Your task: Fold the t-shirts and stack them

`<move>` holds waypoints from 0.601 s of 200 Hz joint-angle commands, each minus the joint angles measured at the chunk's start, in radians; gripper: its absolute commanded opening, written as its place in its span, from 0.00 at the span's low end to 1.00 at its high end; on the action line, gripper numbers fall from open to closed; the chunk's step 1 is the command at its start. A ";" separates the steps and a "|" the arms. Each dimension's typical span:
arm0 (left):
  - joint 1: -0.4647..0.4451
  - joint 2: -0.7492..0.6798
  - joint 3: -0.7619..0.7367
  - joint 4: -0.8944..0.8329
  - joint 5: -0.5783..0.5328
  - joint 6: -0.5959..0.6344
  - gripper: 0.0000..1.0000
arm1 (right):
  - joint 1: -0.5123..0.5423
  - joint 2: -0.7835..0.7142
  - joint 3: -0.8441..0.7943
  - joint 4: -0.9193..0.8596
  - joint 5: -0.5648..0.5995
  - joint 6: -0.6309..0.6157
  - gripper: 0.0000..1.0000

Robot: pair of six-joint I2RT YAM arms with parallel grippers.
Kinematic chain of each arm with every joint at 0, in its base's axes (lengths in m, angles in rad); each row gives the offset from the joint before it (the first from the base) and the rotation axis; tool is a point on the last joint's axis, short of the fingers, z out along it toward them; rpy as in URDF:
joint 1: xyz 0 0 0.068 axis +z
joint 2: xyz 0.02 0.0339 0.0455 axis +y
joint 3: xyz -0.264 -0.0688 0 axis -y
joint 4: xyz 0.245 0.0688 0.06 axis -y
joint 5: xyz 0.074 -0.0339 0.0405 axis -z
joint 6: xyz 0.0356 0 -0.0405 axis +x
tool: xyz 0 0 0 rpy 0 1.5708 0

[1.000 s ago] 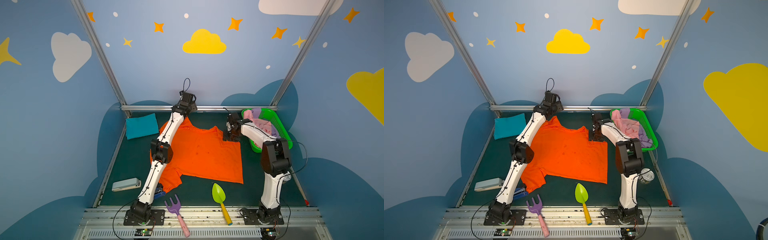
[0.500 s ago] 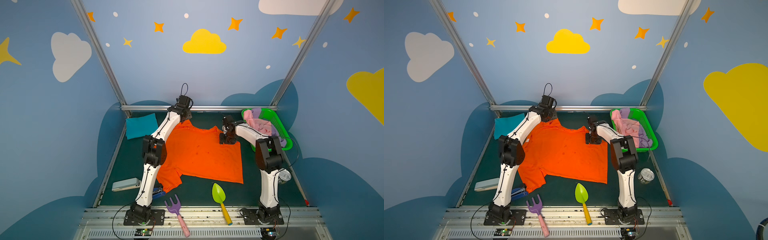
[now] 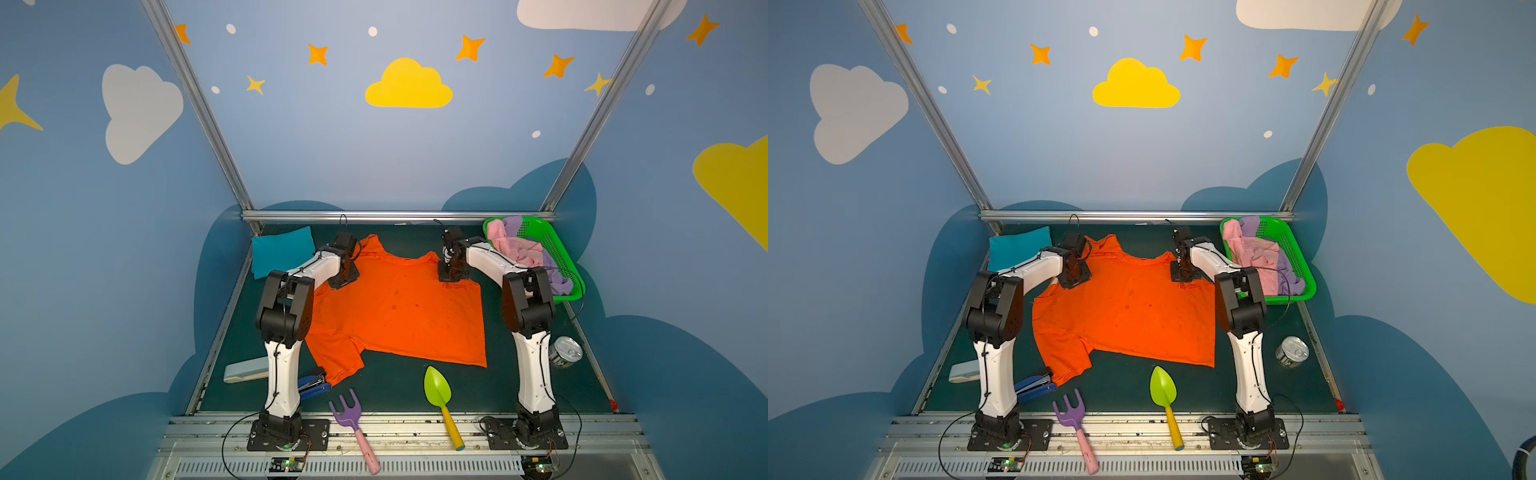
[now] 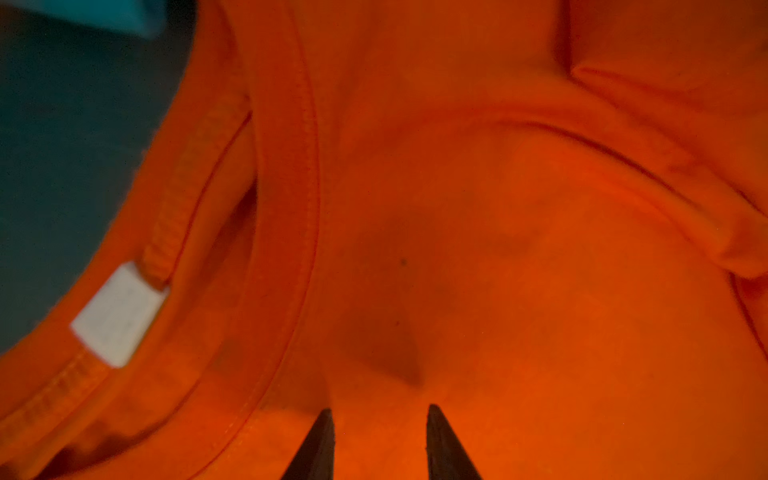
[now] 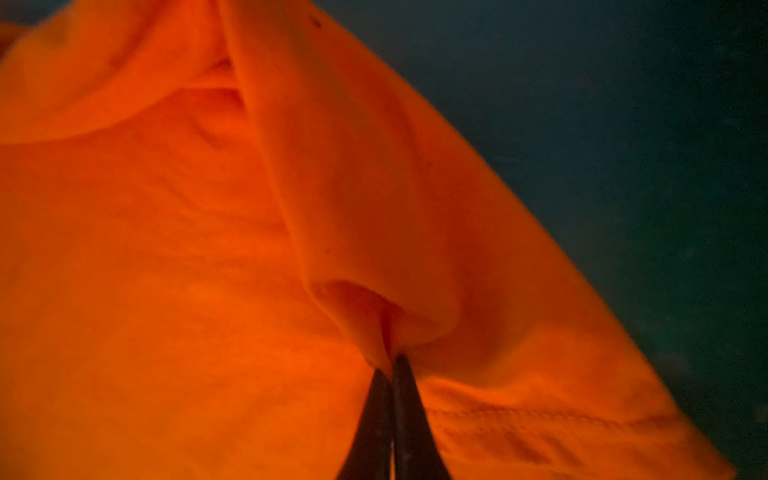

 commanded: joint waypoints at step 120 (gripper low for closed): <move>0.027 -0.102 -0.223 0.000 0.021 -0.065 0.32 | -0.113 0.002 0.350 0.093 0.269 -0.040 0.46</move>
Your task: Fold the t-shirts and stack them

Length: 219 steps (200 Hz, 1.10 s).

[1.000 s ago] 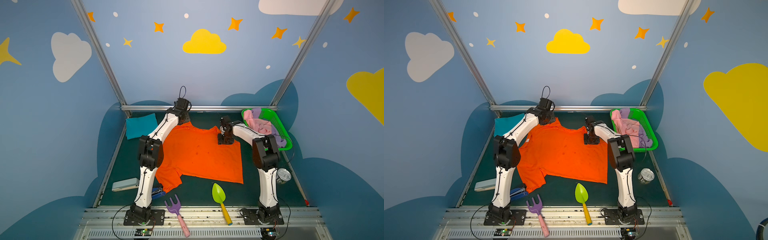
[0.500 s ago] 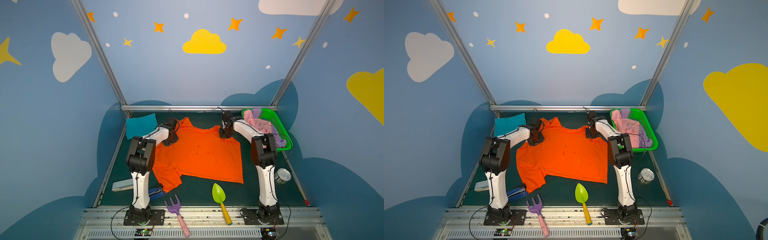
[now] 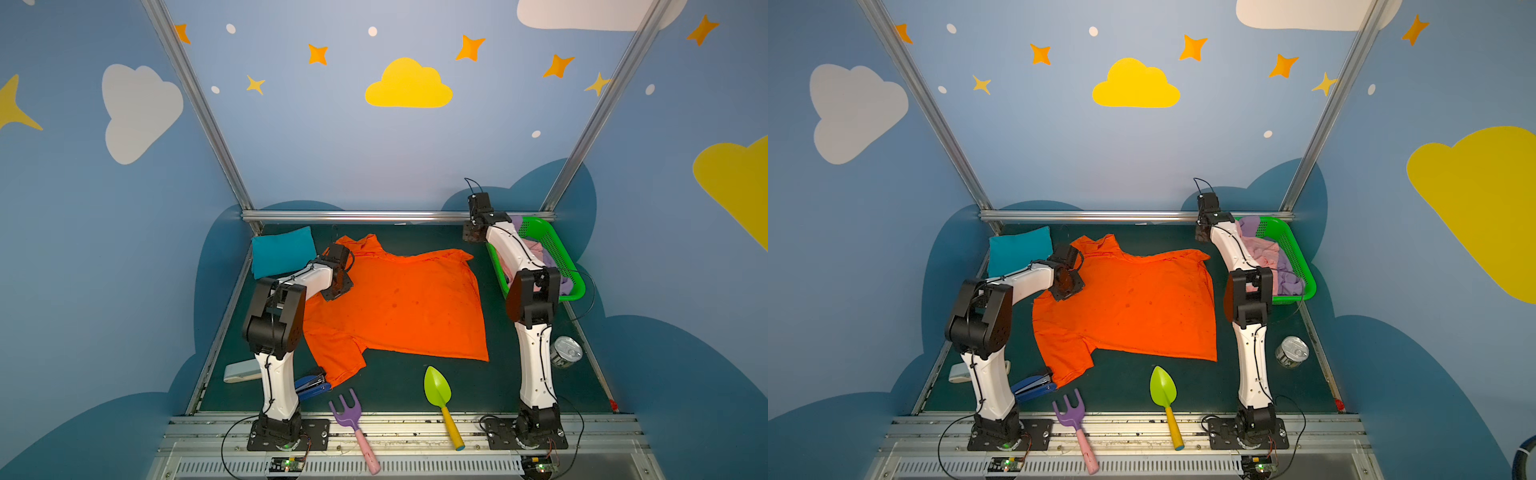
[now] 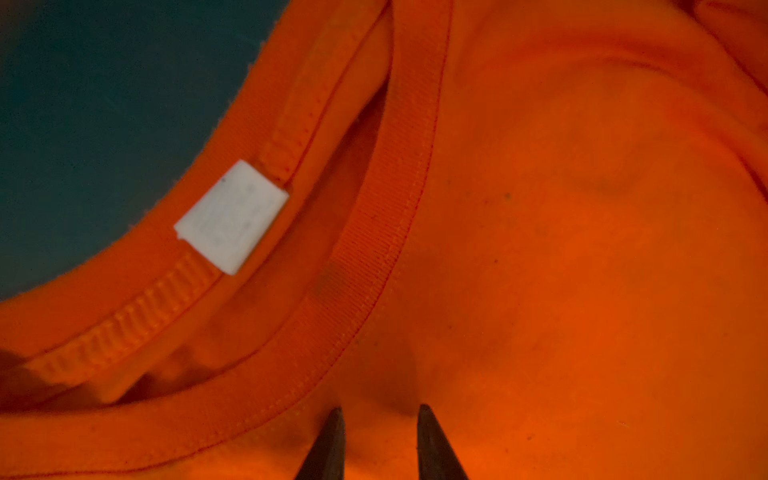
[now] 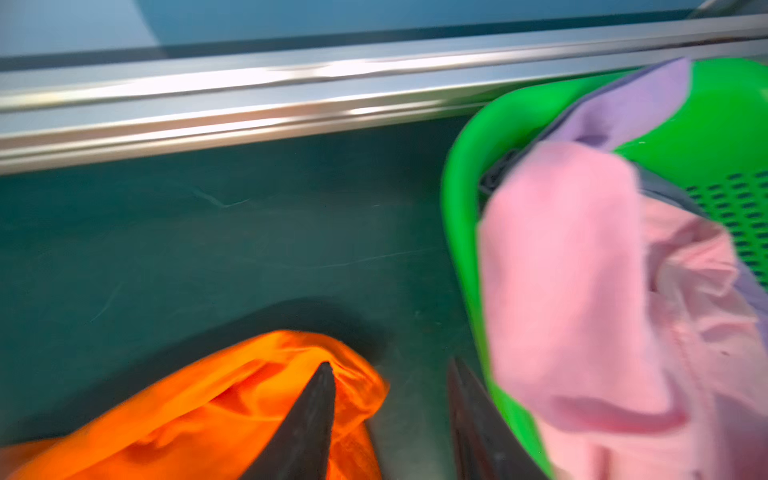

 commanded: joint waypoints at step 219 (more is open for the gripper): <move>-0.005 0.569 0.995 -0.258 0.076 0.029 0.57 | 0.402 -0.250 -0.647 0.103 -0.681 0.122 0.01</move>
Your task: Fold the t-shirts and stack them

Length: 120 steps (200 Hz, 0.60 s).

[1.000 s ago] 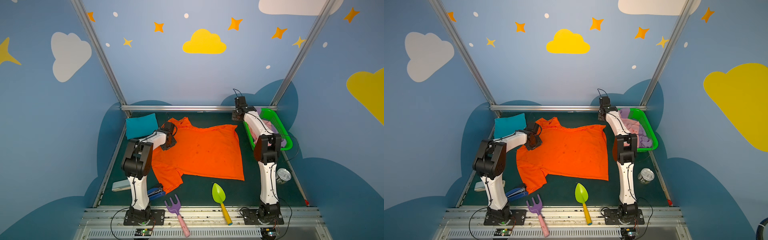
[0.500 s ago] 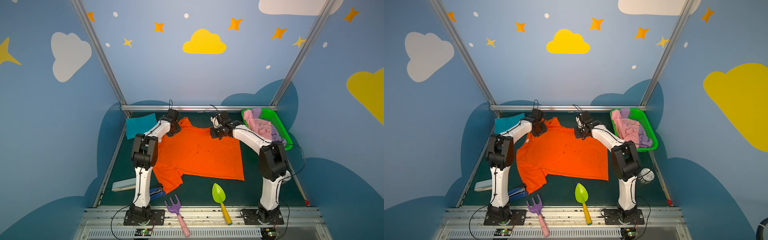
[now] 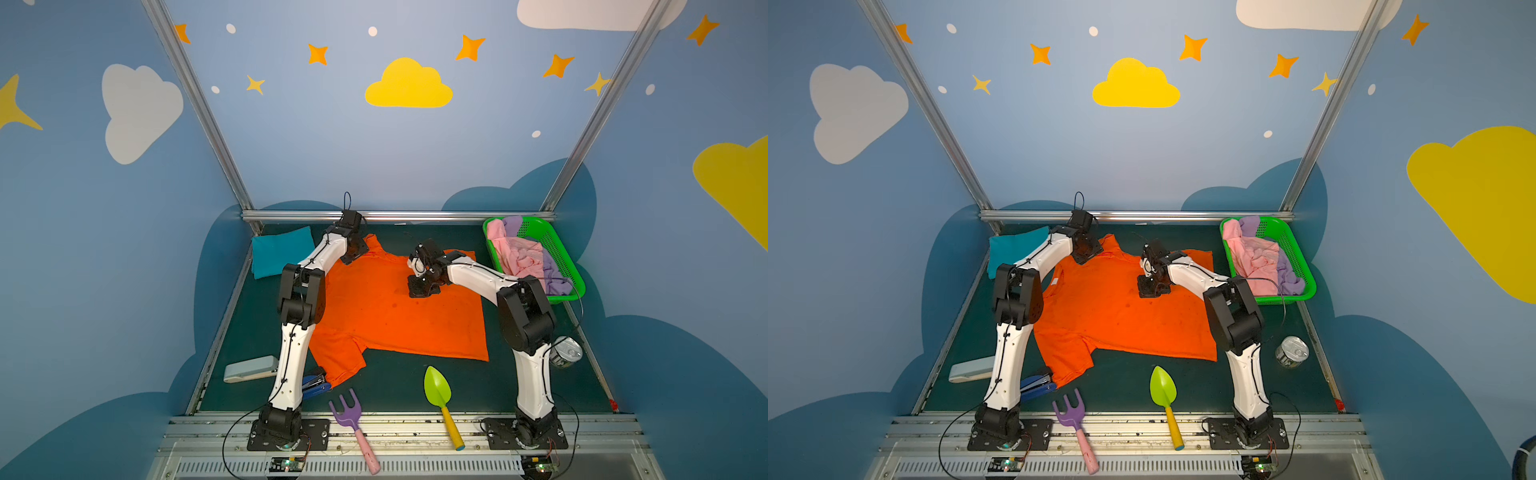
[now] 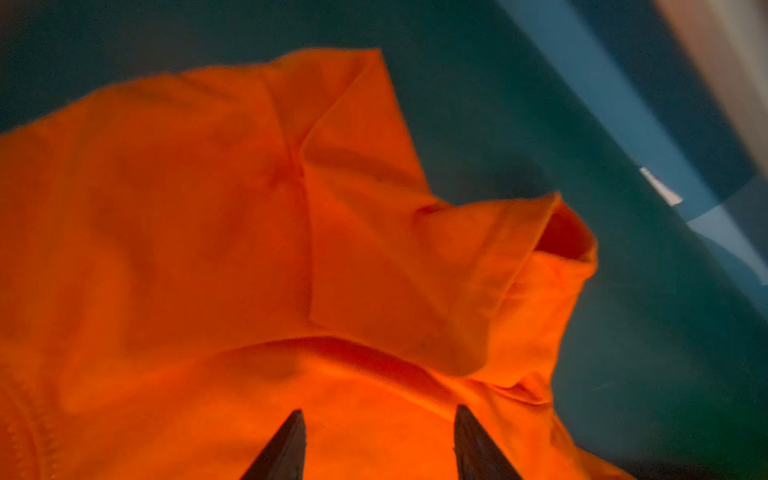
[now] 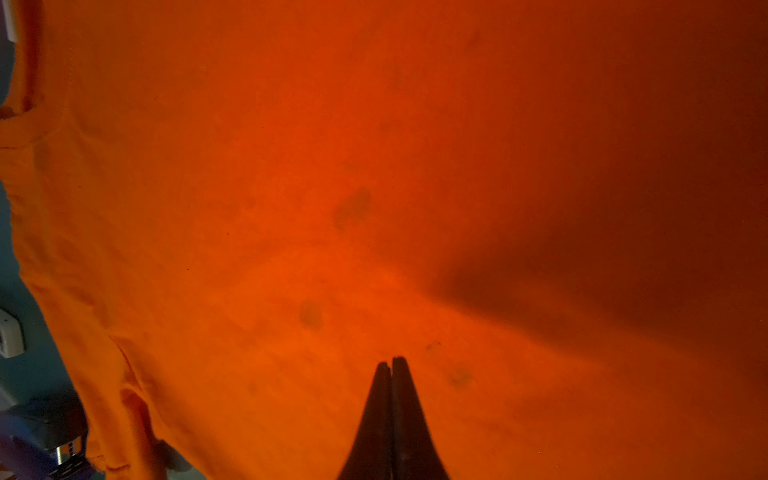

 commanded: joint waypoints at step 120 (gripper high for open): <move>0.026 0.212 0.368 -0.069 -0.073 0.080 0.04 | 0.134 -0.013 -0.153 -0.053 -0.077 0.013 0.00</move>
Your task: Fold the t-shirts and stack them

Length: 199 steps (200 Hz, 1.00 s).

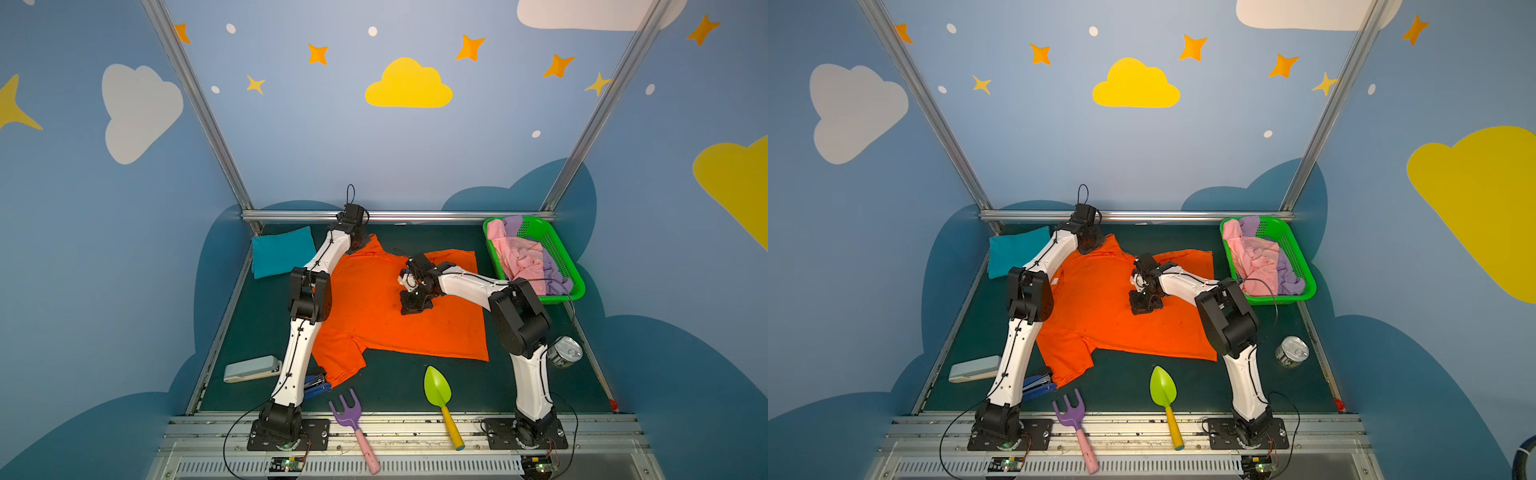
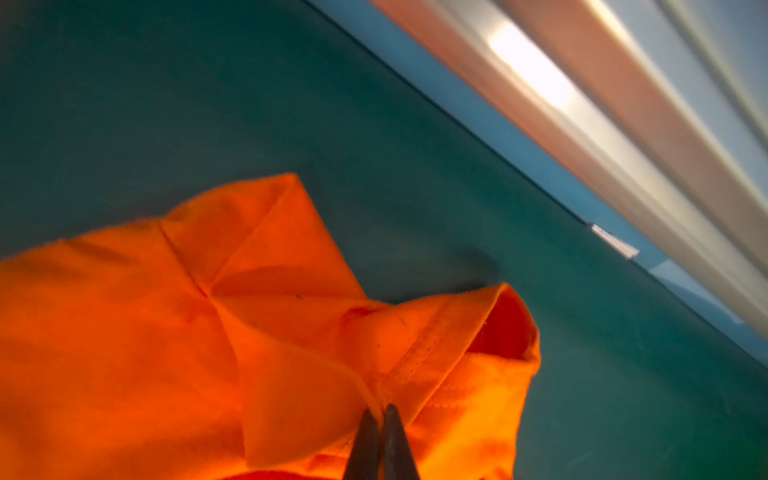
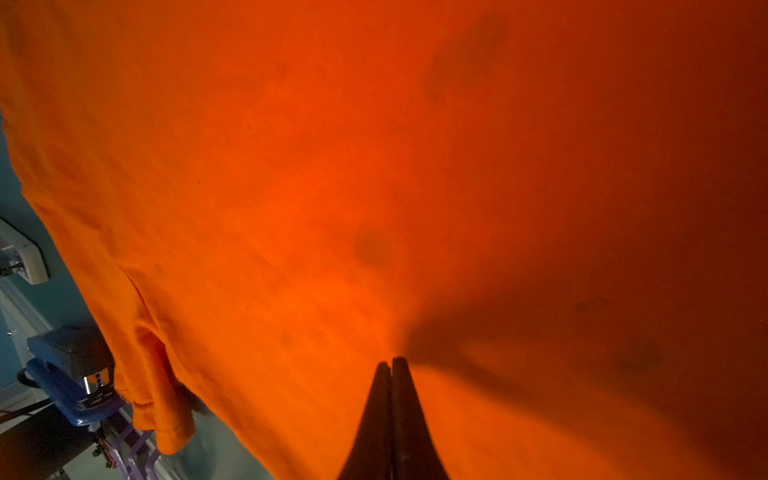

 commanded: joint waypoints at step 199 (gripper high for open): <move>0.100 0.009 0.263 0.109 -0.029 0.004 0.73 | 0.095 -0.150 -0.281 -0.259 0.045 -0.011 0.00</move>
